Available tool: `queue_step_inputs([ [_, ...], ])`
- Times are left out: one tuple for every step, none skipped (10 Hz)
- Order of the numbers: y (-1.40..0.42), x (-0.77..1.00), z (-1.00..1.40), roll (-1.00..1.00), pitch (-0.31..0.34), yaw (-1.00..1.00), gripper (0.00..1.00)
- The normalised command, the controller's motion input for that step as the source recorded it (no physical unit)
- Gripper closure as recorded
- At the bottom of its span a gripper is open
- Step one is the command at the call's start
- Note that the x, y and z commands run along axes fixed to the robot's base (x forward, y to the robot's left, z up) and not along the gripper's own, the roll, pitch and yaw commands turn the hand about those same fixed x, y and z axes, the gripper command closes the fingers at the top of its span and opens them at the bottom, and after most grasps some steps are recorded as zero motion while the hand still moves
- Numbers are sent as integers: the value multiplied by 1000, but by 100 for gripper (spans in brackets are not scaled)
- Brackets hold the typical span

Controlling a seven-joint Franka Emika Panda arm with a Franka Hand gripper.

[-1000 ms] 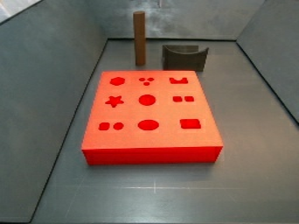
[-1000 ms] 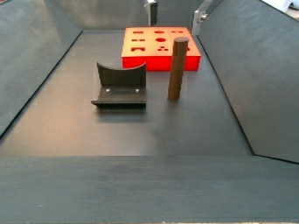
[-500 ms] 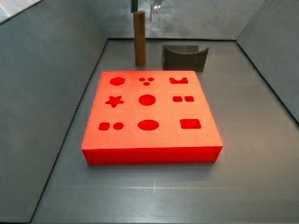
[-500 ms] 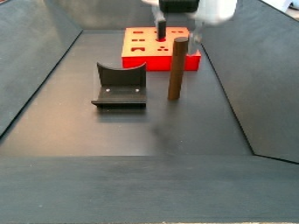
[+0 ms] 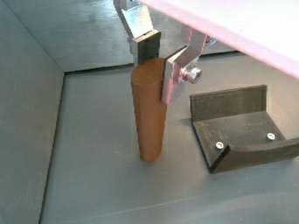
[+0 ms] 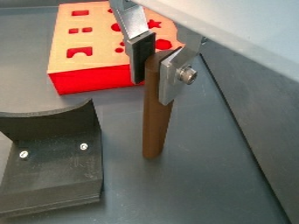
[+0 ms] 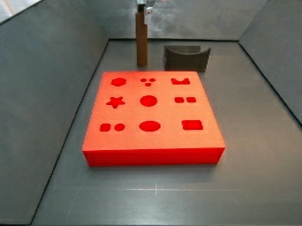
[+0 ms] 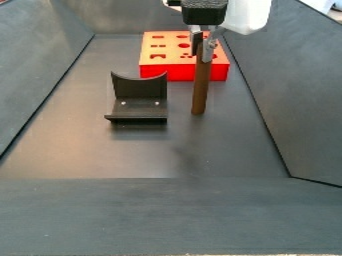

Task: Pick up the oval object. Move up. Move to above the board. Insert the oval object.
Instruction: Pick up the oval object.

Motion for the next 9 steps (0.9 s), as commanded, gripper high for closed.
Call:
queue_step_inputs([
  [0,0,0,0,0,0,100],
  [0,0,0,0,0,0,100],
  [0,0,0,0,0,0,100],
  [0,0,0,0,0,0,100],
  [0,0,0,0,0,0,100],
  [0,0,0,0,0,0,100],
  [0,0,0,0,0,0,100],
  [0,0,0,0,0,0,100],
  [0,0,0,0,0,0,100],
])
